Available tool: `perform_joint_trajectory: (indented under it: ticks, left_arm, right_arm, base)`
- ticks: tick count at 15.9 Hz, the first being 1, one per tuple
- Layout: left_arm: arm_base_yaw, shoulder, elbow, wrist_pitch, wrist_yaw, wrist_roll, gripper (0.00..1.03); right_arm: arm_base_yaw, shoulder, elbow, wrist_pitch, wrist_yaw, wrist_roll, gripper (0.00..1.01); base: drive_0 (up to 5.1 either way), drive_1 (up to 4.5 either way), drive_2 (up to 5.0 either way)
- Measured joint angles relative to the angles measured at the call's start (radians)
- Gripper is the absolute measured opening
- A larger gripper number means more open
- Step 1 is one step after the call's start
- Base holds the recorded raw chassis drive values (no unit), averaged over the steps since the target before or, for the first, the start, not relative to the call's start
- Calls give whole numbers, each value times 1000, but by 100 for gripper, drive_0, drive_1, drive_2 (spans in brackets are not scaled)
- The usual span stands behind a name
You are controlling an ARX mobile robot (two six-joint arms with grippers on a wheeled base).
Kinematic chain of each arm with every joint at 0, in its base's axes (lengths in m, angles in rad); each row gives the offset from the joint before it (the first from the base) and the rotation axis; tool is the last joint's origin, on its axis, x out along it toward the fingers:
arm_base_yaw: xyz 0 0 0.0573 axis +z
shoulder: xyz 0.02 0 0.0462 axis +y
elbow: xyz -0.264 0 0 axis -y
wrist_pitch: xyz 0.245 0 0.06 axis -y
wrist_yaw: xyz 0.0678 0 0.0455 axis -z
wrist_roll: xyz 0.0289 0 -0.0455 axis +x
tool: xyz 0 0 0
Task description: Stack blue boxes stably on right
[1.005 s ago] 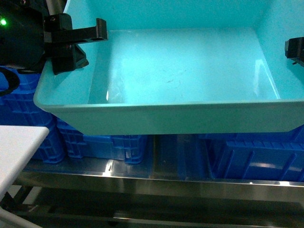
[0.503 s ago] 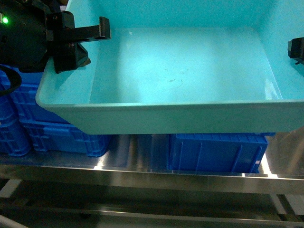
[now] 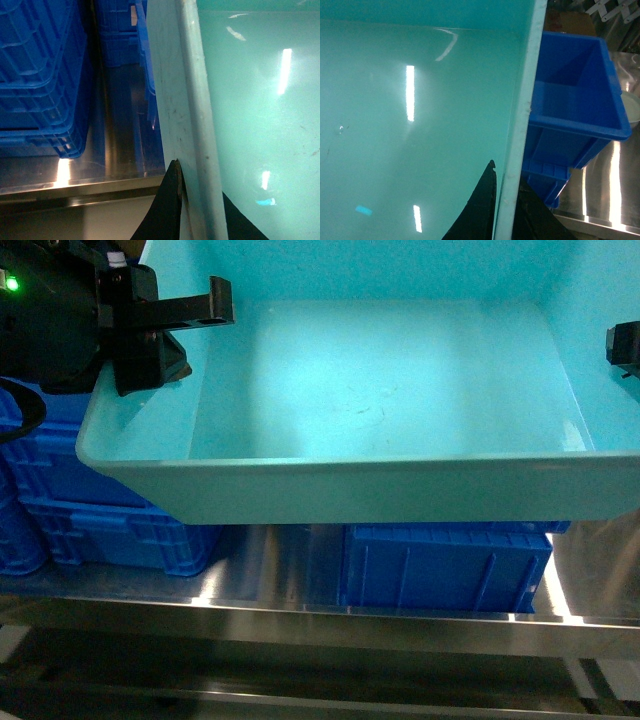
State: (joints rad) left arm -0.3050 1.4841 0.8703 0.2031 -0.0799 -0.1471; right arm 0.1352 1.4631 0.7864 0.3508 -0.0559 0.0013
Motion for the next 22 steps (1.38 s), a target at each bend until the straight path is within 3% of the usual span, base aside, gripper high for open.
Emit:
perform_joint_trajectory:
  ticks: [2,22]
  left_arm:
    - [0,0,0,1,0,0,5]
    - [1,-1,-2,3,1,-1,5]
  right_arm:
    - [0,0,-1,4,0,0,7]
    - [-3,-1,-2,5,-3,-2,7]
  base:
    - [384,42,-446]
    - [-13,417,-444]
